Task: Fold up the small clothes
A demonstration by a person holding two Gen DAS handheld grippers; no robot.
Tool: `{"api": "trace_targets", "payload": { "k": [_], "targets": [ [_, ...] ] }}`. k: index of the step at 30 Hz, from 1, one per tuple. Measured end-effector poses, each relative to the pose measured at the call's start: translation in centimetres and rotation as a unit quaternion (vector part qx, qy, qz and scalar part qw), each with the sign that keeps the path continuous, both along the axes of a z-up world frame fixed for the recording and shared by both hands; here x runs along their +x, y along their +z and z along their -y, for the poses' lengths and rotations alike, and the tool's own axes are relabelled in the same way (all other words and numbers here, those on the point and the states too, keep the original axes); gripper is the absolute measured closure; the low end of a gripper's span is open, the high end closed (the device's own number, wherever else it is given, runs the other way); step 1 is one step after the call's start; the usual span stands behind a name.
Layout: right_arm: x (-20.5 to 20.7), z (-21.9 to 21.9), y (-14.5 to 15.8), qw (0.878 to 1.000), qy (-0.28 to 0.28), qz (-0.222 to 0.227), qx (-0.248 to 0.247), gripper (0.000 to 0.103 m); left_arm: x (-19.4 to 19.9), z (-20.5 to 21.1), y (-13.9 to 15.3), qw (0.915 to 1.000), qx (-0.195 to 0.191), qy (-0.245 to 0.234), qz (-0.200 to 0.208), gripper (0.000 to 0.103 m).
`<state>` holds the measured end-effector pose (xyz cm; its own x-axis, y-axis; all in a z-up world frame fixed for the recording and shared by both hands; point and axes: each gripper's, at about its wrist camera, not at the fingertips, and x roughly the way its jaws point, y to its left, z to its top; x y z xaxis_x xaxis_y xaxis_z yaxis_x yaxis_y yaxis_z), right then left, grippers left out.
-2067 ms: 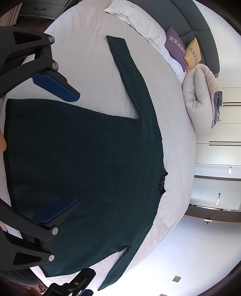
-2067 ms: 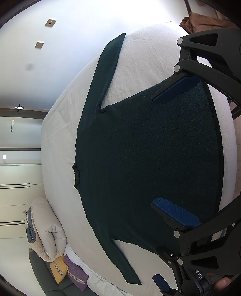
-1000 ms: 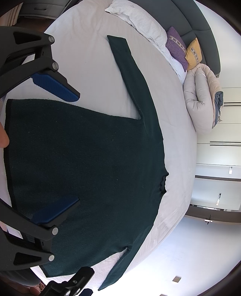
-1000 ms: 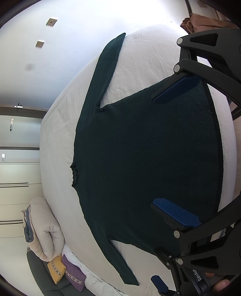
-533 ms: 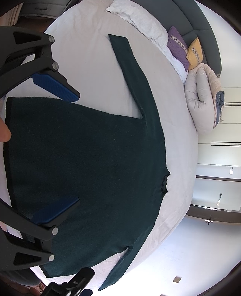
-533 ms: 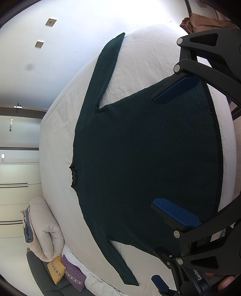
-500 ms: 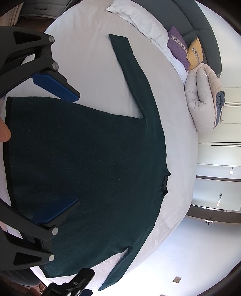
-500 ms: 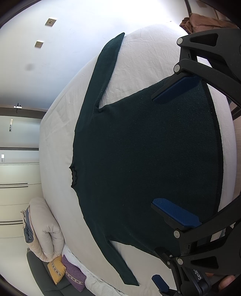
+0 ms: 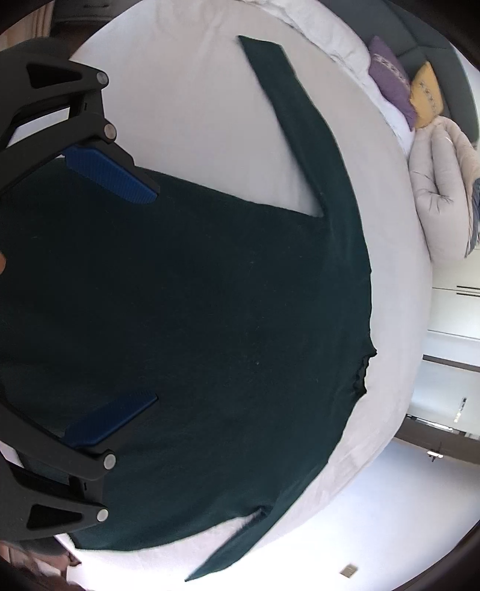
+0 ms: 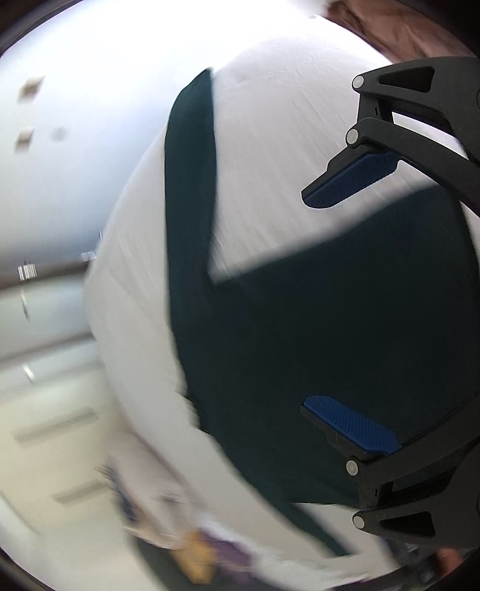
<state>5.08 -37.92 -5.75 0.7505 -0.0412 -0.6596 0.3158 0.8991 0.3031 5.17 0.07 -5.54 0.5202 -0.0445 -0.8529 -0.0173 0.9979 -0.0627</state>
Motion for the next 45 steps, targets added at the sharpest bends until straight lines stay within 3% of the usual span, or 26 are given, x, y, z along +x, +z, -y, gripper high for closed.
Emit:
{"api": "trace_targets", "payload": {
  "k": [2,4,8,11,13,15,19,21,26,28,30,32,34,35,38,40,42,45],
  "targets": [
    [0.2,6.0,-0.8,0.996,-0.044,0.027,0.069,0.000,0.6,0.8,0.0,0.9996,0.023,-0.006,0.013,0.000],
    [0.2,12.2,-2.4,0.984,-0.092,0.050,0.144,0.000,1.6,1.6,-0.5,0.9995,0.028,-0.014,0.001,0.000],
    [0.5,22.5,-7.0,0.946,-0.176,0.074,0.263,0.000,3.7,2.5,-0.9,0.9998,0.009,-0.009,-0.012,0.000],
    [1.2,26.7,-10.3,0.921,-0.213,0.070,0.319,0.002,5.0,3.3,-1.1,0.9997,0.002,-0.018,-0.015,0.000],
    [1.5,28.0,-11.5,0.909,-0.226,0.084,0.339,0.002,6.3,3.6,-1.3,0.9987,-0.036,-0.028,-0.023,0.000],
    [2.2,28.6,-11.3,0.908,-0.235,0.099,0.332,0.002,7.2,3.9,-1.3,0.9971,-0.067,-0.028,-0.024,0.001],
    [3.9,29.6,-11.5,0.900,-0.248,0.112,0.339,0.006,9.0,3.4,-1.9,0.9807,-0.191,-0.027,-0.034,0.017],
    [4.8,29.9,-11.7,0.899,-0.252,0.110,0.340,0.020,9.7,3.4,-2.4,0.9746,-0.219,-0.023,-0.044,0.021],
    [6.4,30.8,-12.6,0.886,-0.260,0.120,0.364,0.043,11.1,4.2,-3.1,0.9733,-0.222,-0.035,-0.049,0.026],
    [7.0,31.3,-12.8,0.882,-0.260,0.125,0.374,0.059,11.5,4.2,-3.2,0.9719,-0.226,-0.039,-0.050,0.026],
    [7.7,31.9,-13.0,0.882,-0.264,0.113,0.374,0.083,12.0,4.1,-3.2,0.9678,-0.243,-0.043,-0.053,0.026],
    [8.7,32.1,-12.4,0.889,-0.268,0.096,0.359,0.092,12.6,4.0,-3.0,0.9644,-0.256,-0.045,-0.051,0.026],
    [10.4,31.7,-10.4,0.907,-0.254,0.084,0.326,0.095,13.7,4.0,-2.7,0.9616,-0.266,-0.047,-0.051,0.026],
    [11.4,31.4,-9.0,0.923,-0.233,0.080,0.297,0.095,14.3,4.1,-2.4,0.9593,-0.273,-0.050,-0.049,0.026],
    [17.0,25.2,-4.0,0.975,-0.125,0.053,0.178,0.096,16.6,4.8,-1.3,0.9452,-0.317,-0.064,-0.044,0.026],
    [20.8,18.6,-0.7,0.996,-0.037,0.044,0.075,0.096,17.9,5.4,-0.7,0.9338,-0.347,-0.074,-0.043,0.026],
    [24.3,10.8,1.7,0.997,0.060,0.038,-0.008,0.097,19.1,6.2,-0.2,0.9238,-0.370,-0.087,-0.044,0.026],
    [27.4,0.8,1.4,0.982,0.152,0.018,-0.109,0.097,20.7,7.3,-0.6,0.9025,-0.413,-0.104,-0.063,0.023]
  ]
}}
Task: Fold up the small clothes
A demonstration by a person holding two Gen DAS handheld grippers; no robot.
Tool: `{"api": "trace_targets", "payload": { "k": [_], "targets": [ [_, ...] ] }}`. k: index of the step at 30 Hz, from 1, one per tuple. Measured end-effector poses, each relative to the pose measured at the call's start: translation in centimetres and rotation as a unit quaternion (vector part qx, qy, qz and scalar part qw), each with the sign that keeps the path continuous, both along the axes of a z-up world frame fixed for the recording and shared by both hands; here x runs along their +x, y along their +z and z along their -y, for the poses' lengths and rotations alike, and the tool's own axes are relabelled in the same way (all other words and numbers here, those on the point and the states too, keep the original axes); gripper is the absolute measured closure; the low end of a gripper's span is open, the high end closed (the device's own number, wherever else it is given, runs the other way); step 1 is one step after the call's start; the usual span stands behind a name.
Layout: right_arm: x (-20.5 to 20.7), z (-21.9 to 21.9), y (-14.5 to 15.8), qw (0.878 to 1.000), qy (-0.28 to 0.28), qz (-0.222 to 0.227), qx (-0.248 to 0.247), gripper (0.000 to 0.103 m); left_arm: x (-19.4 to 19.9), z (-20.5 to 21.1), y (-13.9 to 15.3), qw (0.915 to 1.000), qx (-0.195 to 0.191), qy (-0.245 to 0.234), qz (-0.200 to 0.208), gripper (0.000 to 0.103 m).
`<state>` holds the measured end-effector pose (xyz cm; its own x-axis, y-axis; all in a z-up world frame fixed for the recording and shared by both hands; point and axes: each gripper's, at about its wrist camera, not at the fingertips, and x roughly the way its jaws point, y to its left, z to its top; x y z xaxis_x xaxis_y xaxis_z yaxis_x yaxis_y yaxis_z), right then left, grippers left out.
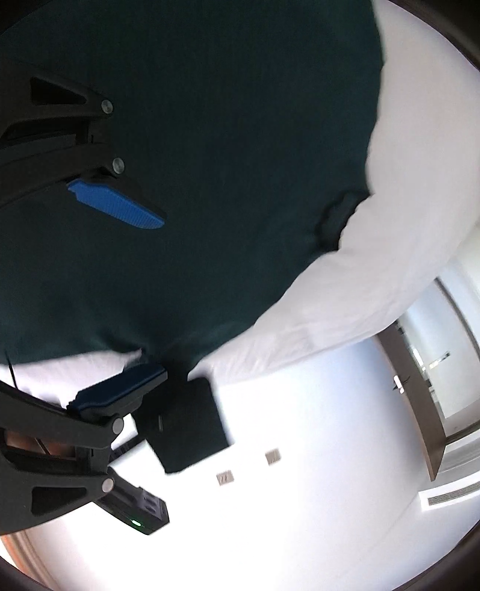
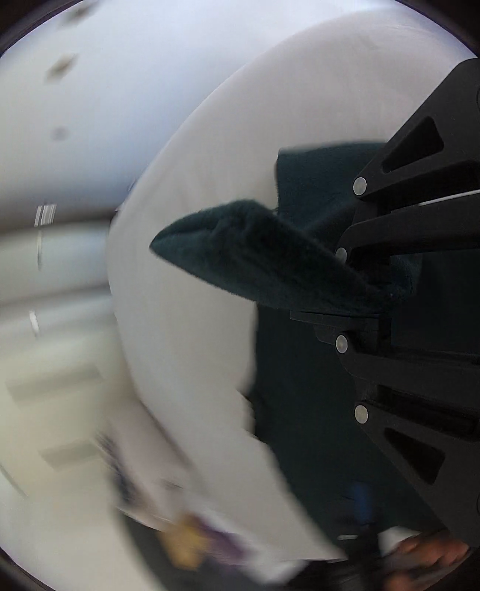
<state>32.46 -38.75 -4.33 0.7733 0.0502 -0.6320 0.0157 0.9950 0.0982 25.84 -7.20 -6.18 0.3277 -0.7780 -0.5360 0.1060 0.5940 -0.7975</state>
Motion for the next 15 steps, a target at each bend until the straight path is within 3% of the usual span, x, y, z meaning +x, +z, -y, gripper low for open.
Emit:
{"api": "trace_targets", "payload": {
  "k": [2,5,8,10,12,15],
  "targets": [
    [2.1,-4.0,-1.8,0.997,0.037,-0.029,-0.063,0.097,0.9,-0.1,-1.5,0.9989,-0.032,0.001,-0.033,0.017],
    [3.8,-7.3,-5.4,0.991,0.058,-0.064,-0.105,0.096,1.3,-0.1,-3.0,0.9977,-0.040,-0.002,-0.054,0.017],
    [3.7,-7.5,-9.1,0.990,0.059,-0.093,-0.092,0.096,1.6,0.1,-4.7,0.9943,-0.069,-0.005,-0.082,0.013],
    [5.1,-7.4,-9.3,0.989,0.057,-0.094,-0.096,0.096,1.9,0.6,-5.4,0.9921,-0.085,-0.006,-0.092,0.008],
    [2.8,-10.8,-10.0,0.989,0.056,-0.087,-0.104,0.095,2.6,1.4,-6.1,0.9906,-0.091,-0.017,-0.101,0.004],
    [1.1,-11.0,-11.3,0.989,0.059,-0.096,-0.098,0.091,3.5,3.0,-6.6,0.9890,-0.083,-0.029,-0.119,0.004]
  ]
}}
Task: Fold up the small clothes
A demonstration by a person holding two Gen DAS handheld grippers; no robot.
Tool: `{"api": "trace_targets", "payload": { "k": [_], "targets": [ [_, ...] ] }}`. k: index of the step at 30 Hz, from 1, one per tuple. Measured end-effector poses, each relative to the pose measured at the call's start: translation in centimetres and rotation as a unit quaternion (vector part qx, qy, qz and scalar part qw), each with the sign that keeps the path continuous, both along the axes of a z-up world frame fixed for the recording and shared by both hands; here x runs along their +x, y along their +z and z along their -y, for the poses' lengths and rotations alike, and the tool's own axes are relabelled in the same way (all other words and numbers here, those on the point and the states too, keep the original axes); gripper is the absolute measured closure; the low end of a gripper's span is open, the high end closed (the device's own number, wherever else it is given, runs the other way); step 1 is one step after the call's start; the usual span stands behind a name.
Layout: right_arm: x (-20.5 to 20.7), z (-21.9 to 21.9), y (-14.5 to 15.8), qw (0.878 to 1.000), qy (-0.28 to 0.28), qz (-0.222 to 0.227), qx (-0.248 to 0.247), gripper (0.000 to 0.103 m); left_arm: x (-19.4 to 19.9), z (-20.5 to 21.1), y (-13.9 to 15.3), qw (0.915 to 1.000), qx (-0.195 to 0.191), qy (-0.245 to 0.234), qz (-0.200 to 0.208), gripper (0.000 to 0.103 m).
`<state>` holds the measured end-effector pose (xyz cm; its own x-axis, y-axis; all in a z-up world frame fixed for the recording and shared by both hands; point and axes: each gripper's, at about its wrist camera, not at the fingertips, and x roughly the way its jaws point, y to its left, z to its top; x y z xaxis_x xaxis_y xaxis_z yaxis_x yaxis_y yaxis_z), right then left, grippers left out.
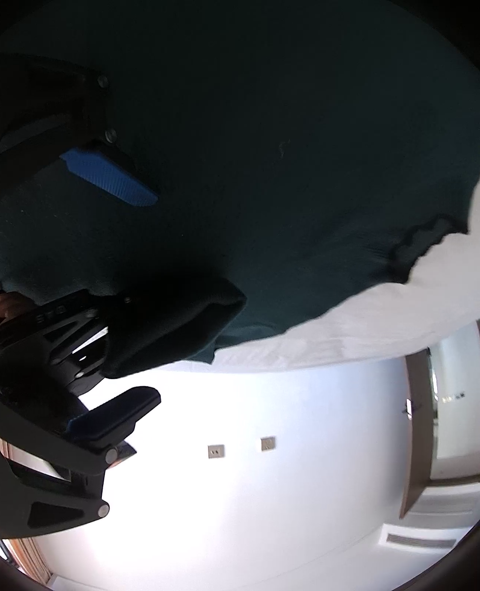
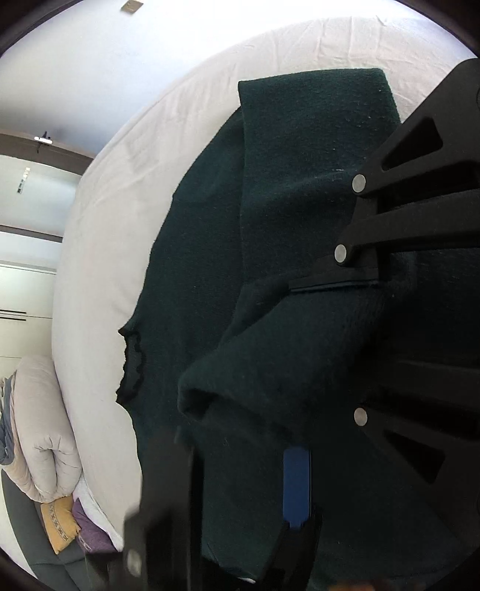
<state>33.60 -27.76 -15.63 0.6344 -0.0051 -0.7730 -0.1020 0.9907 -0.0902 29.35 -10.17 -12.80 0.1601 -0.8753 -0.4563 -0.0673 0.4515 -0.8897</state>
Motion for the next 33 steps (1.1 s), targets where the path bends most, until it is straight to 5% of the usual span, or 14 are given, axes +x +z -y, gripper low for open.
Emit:
{"api": "trace_targets", "payload": {
  "k": [4,6,9,11,14,17,21,25,33],
  "targets": [
    [-4.0,1.1,-1.4,0.999,0.001,-0.014,0.034,0.071,0.1,1.2,-0.1,0.9999,-0.010,-0.005,-0.003,0.004],
    [-4.5,1.3,-1.5,0.998,-0.005,-0.014,0.063,0.038,-0.3,1.6,-0.3,0.9999,-0.004,-0.011,-0.005,0.011],
    [-6.3,2.8,-1.2,0.993,-0.026,-0.002,0.119,0.034,-0.5,2.7,-1.1,0.9995,0.003,-0.030,-0.007,0.043],
    [-7.5,4.6,-1.5,0.983,-0.045,-0.009,0.180,0.034,-0.3,3.0,-1.0,0.9989,0.030,-0.037,-0.002,0.097],
    [-9.0,7.8,-2.9,0.956,-0.075,-0.020,0.283,0.034,-0.3,2.5,-0.4,0.9981,0.047,-0.038,0.013,0.096],
    [-9.9,9.4,-3.9,0.944,-0.080,-0.007,0.321,0.034,1.0,0.6,1.4,0.9963,0.070,-0.027,0.042,0.096],
    [-12.5,11.8,-4.2,0.922,-0.091,0.002,0.378,0.034,3.0,-2.9,3.8,0.9850,0.146,-0.007,0.091,0.096],
    [-16.5,13.9,-4.1,0.919,-0.092,0.010,0.382,0.034,4.5,-7.6,3.2,0.9756,0.197,0.034,0.092,0.096],
    [-17.6,13.7,-2.9,0.924,-0.090,0.014,0.370,0.034,4.8,-11.0,-0.3,0.9710,0.221,0.062,0.065,0.095]
  ]
}}
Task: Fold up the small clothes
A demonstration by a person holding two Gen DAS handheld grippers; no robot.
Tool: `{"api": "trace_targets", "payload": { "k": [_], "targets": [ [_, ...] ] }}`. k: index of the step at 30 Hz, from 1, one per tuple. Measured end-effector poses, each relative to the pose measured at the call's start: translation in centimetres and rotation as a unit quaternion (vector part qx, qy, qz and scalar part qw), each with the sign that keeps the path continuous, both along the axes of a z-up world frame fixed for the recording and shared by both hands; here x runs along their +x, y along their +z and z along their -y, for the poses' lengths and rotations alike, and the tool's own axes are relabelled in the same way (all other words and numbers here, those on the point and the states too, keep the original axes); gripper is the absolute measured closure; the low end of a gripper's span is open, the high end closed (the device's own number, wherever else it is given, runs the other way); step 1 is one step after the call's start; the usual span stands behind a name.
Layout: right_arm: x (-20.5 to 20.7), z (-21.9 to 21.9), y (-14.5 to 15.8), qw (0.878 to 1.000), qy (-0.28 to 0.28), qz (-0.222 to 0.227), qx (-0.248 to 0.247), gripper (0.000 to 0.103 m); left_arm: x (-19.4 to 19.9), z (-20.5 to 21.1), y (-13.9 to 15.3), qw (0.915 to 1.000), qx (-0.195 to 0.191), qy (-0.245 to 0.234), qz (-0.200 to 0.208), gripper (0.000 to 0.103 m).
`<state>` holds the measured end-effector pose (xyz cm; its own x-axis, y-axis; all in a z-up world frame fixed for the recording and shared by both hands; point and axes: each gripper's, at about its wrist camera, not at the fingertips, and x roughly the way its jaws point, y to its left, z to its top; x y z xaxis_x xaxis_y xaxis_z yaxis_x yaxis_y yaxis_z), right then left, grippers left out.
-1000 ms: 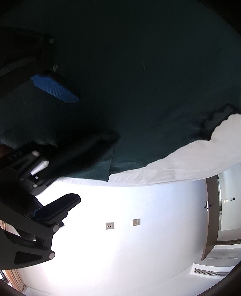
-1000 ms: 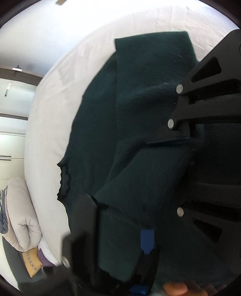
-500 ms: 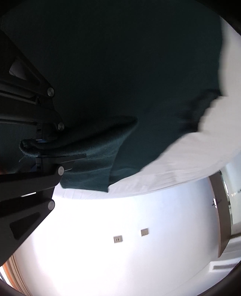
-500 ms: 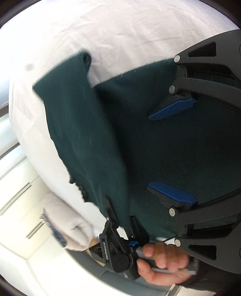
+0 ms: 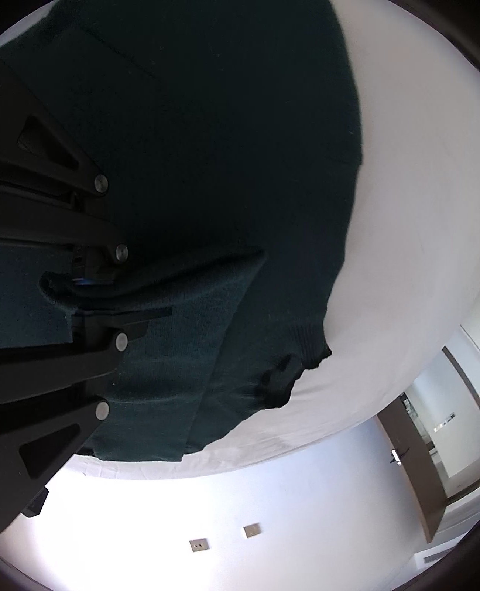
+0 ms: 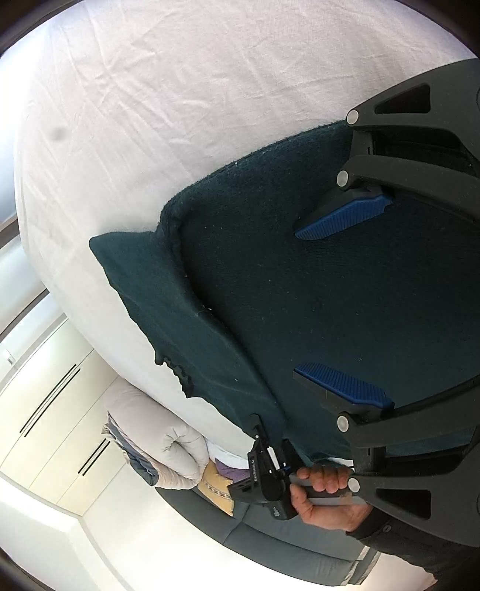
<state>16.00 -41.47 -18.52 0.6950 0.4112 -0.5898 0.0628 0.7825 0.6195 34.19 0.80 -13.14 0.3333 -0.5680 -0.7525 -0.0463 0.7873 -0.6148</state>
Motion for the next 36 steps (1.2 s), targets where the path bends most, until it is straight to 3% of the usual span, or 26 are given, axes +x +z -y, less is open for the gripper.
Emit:
{"api": "trace_targets", "payload": {
  "k": [5,7,8,15,26,32,36],
  "targets": [
    [0.1,-0.5,1.1,1.000,0.000,-0.009,0.001,0.034,-0.3,0.4,0.2,0.9998,0.012,-0.012,0.013,0.085],
    [0.2,-0.4,1.8,1.000,-0.007,-0.011,0.010,0.034,-0.9,0.6,0.5,0.9990,0.027,-0.022,0.027,0.085],
    [0.4,-0.2,2.3,1.000,-0.016,-0.007,0.008,0.034,-1.3,0.5,0.6,0.9985,0.035,-0.024,0.035,0.091],
    [1.0,0.6,0.9,0.998,-0.044,-0.034,0.031,0.034,-3.1,-1.9,0.8,0.9991,0.010,0.006,0.040,0.094],
    [1.8,-1.5,0.7,0.998,-0.039,-0.039,0.011,0.034,-3.6,-4.0,0.0,0.9989,-0.010,0.026,0.037,0.095],
    [4.4,0.5,3.8,0.998,-0.043,-0.003,0.034,0.034,-3.7,-4.4,-0.1,0.9989,-0.013,0.026,0.038,0.095],
    [9.3,2.7,5.4,0.995,-0.033,0.026,0.085,0.034,-3.1,-4.8,-1.1,0.9988,-0.032,0.027,0.026,0.092]
  ]
}}
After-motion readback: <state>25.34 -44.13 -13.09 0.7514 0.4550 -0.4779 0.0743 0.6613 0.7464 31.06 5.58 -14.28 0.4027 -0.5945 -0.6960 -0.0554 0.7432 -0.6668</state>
